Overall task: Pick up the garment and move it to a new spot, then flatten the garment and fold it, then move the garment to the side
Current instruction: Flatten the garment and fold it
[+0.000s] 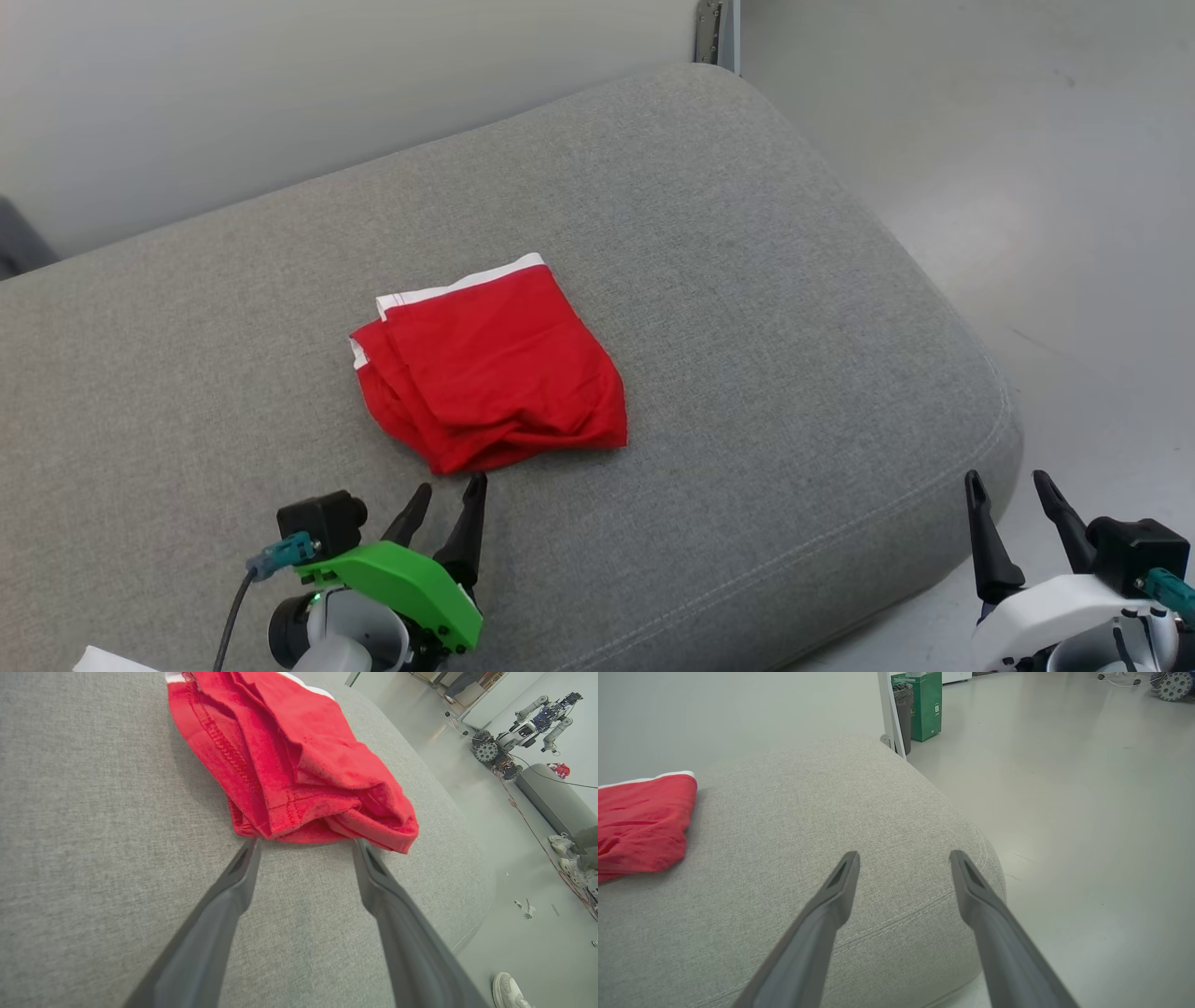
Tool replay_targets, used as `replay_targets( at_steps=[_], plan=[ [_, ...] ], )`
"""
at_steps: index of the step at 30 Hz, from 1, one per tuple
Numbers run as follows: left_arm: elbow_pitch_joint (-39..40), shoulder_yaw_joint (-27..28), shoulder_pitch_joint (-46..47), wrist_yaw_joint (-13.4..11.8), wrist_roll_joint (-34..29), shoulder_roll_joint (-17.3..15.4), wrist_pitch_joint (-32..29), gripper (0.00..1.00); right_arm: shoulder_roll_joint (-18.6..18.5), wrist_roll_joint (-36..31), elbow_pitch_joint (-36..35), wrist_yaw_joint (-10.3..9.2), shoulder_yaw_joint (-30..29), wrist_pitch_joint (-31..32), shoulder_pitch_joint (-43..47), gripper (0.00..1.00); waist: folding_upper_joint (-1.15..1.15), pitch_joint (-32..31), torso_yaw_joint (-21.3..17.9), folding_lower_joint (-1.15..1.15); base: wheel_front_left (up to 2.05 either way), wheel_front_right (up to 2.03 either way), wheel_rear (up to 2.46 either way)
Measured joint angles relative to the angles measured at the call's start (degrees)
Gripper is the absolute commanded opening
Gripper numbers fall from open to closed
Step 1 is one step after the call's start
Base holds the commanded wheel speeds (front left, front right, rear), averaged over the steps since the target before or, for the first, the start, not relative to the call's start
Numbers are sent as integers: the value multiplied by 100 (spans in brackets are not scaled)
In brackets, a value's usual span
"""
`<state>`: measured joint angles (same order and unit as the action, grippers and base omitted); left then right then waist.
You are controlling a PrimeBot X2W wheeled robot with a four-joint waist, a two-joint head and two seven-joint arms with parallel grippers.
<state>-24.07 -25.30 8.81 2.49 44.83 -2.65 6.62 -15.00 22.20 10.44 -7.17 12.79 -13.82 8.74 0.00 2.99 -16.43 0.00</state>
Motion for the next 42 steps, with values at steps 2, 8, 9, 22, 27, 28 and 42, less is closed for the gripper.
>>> replay_targets(
  at_steps=[2,8,9,22,27,28,42],
  plan=[
    [-156,0,49,0,43,0,9,100,26,-55,-18,0,-16,0,2,100,0,6,-20,0,0,0,0],
    [-343,-25,237,1,123,1,85,100,49,-66,-43,0,-59,23,24,100,0,4,-47,0,0,0,0],
    [-361,-46,261,2,135,1,110,100,51,-66,-51,0,-62,23,29,100,0,5,-49,0,0,0,0],
    [-706,-249,547,56,338,9,259,100,83,-119,-122,0,-91,76,52,100,0,57,-77,0,0,0,0],
    [-825,-302,626,88,405,11,312,100,132,-149,-135,0,-93,82,95,100,0,69,-82,0,0,0,0],
    [-846,-319,651,99,425,11,337,95,137,-156,-138,0,-93,84,98,100,0,70,-82,0,0,0,0],
    [-1071,-536,846,156,542,14,463,52,151,-168,-175,0,-92,134,113,100,0,93,-62,0,0,0,0]
  ],
)
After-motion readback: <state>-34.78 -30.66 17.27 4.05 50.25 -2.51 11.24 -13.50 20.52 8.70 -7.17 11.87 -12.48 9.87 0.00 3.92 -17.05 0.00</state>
